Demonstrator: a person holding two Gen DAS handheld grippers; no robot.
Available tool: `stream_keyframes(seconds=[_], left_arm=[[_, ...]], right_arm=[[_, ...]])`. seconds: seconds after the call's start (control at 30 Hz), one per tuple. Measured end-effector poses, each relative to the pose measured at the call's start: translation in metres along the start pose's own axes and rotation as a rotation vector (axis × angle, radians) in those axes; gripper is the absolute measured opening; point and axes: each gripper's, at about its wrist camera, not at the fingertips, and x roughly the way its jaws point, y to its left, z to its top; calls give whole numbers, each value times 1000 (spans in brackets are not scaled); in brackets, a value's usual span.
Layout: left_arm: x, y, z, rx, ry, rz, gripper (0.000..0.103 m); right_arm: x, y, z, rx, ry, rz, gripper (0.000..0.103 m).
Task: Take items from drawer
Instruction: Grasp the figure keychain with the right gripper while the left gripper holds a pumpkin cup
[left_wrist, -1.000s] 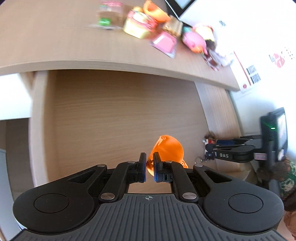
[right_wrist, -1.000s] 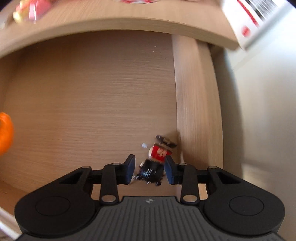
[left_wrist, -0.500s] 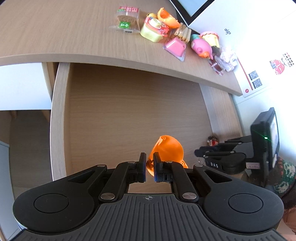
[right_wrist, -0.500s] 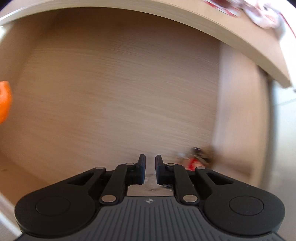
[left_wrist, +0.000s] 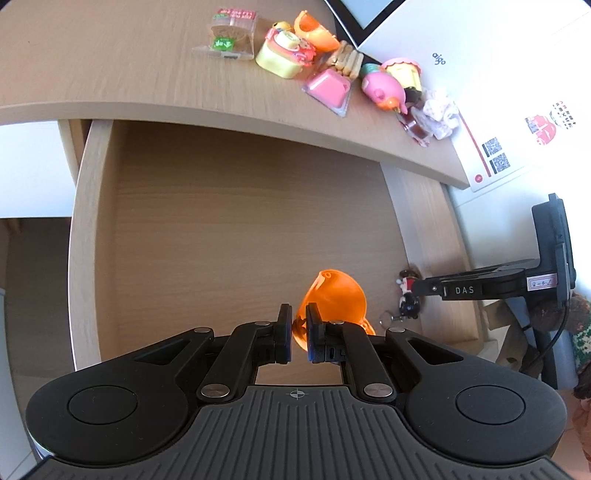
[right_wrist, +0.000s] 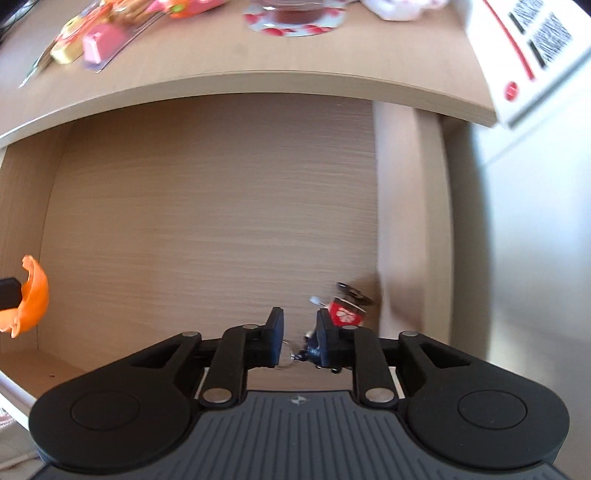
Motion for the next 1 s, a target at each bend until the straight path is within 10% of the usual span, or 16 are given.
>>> stream_keyframes(seconds=[0.6,0.73,0.87,1.0], left_arm=[[-17,1,-8,63,-39,52,9],[-16,1,-10,60,-31,51,9],[-14,2,-10,56,-23,52,9],[-10,1,-10,60,-12,46,9]], right_arm=[[41,42,-22,-193,80,-220,31],[48,50,-27,-175,88,-135,34],[33,48,-28,-77,63,129,33],[11,34,-24,-53,-17,113,34]])
